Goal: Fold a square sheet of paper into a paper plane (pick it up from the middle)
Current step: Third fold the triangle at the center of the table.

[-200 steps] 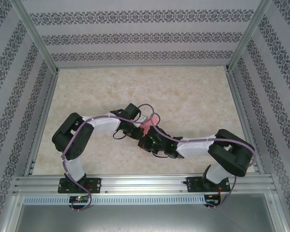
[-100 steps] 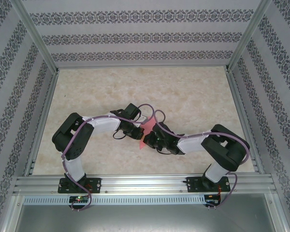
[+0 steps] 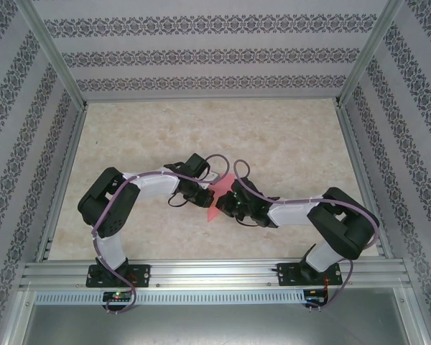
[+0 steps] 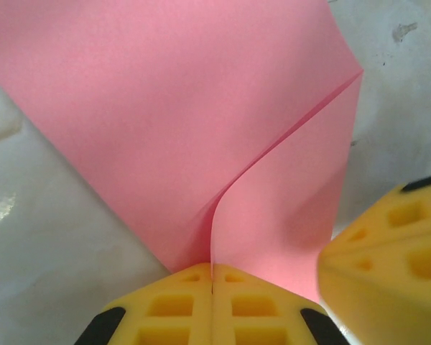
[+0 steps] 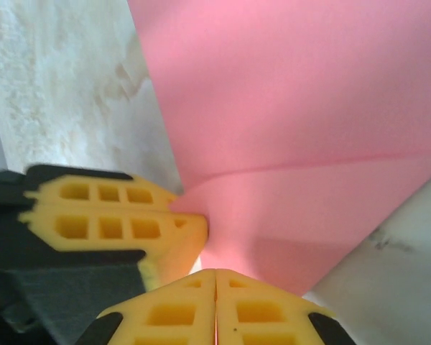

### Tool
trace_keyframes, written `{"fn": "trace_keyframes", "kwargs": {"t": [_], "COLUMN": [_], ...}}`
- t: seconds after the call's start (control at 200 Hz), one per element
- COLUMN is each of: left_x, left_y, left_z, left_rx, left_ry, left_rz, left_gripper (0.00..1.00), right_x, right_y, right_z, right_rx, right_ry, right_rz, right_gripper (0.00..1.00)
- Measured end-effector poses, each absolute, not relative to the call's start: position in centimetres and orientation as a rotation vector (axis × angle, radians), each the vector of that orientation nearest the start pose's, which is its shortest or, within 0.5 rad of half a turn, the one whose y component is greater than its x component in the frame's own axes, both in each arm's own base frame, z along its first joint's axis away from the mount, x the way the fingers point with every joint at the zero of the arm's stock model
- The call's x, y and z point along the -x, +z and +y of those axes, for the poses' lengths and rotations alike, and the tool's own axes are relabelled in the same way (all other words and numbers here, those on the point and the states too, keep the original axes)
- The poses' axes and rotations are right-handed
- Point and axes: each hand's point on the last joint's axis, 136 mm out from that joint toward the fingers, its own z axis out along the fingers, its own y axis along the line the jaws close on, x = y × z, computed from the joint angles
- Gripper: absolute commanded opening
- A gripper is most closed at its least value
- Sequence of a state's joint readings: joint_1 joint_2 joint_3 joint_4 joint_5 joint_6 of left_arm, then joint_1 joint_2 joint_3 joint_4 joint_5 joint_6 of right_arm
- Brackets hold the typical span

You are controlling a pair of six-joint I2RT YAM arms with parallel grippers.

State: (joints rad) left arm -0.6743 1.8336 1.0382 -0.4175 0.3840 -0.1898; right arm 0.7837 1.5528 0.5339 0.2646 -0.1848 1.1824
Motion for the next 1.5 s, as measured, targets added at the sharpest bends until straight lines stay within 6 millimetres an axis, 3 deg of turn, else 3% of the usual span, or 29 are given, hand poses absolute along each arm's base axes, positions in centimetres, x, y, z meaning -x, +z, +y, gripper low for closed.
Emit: {"fn": "trace_keyframes", "kwargs": {"t": [0.165,0.375,0.5,0.664,0.814,0.959,1.219,1.499], "left_x": [-26.0,-26.0,-26.0,-26.0,-26.0,-26.0,-26.0,-26.1], "left_y": [1.7,1.7,1.7,1.7,1.7,1.7,1.7,1.7], "left_z": [-29.0,-29.0,-29.0,-29.0,-29.0,-29.0,-29.1,-29.1], "left_rx": [-0.792,-0.792,-0.795,-0.795,-0.795,-0.795,-0.795,-0.796], "left_ry": [-0.728,-0.727,-0.726,-0.725,-0.724,-0.724,-0.724,-0.724], "left_rz": [2.782,2.784,2.785,2.788,2.788,2.790,2.791,2.791], "left_gripper": [0.04,0.04,0.04,0.04,0.04,0.04,0.04,0.04], "right_x": [-25.1,-25.3,-25.4,-25.5,-27.5,-28.5,-27.9,-27.6], "right_y": [3.7,1.3,1.3,2.3,4.5,4.6,1.3,2.4], "right_z": [28.0,27.9,27.9,27.2,26.1,25.4,24.9,24.5], "right_rx": [-0.419,-0.424,-0.407,-0.398,-0.407,-0.426,-0.446,-0.414], "right_ry": [1.091,1.040,1.030,1.022,1.045,1.056,0.997,0.977], "right_rz": [2.581,2.647,2.650,2.644,2.573,2.556,2.646,2.650], "right_gripper": [0.09,0.09,0.09,0.10,0.10,0.11,0.10,0.11]}}
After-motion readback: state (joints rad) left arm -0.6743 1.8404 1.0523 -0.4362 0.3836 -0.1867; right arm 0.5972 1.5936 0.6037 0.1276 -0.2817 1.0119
